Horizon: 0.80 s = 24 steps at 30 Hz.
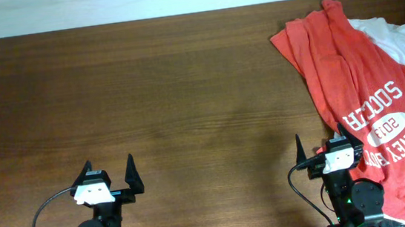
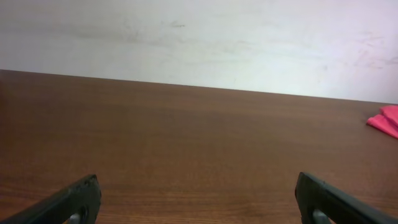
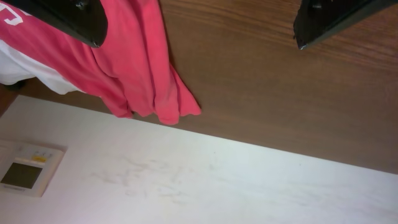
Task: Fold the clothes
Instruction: 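Move the right gripper toward the orange t-shirt on the clothes pile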
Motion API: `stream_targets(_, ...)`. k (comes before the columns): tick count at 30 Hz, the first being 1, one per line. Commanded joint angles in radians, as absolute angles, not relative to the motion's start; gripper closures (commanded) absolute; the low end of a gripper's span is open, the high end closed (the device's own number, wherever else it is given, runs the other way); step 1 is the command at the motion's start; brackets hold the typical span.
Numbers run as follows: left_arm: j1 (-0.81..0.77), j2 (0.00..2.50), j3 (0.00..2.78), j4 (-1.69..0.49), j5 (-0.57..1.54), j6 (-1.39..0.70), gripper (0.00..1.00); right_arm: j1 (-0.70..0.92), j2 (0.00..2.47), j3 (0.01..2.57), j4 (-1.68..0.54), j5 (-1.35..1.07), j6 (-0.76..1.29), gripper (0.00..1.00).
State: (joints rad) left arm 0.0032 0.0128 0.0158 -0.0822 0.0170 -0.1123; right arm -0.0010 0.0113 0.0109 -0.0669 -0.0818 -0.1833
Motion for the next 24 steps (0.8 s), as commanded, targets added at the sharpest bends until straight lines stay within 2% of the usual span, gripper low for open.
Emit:
stream_targets(1,0.009,0.007,0.009,-0.083,0.003,-0.097,0.01,0.007,0.004,0.006,-0.072,-0.073,-0.176,0.01)
stream_targets(10,0.009,0.007,0.009,-0.083,0.004,-0.097,0.01,0.007,0.004,0.006,-0.072,-0.075,-0.175,0.02)
stream_targets(14,0.009,0.007,0.020,-0.054,0.073,-0.149,0.01,0.006,0.004,0.010,-0.061,-0.112,0.002,0.01)
stream_targets(18,0.010,0.023,0.073,-0.103,0.090,-0.149,0.01,0.006,0.030,0.081,-0.108,-0.086,0.009,0.01)
stream_targets(24,0.010,0.270,0.257,-0.213,0.090,-0.149,0.01,0.006,0.291,0.331,-0.327,-0.067,0.009,0.01)
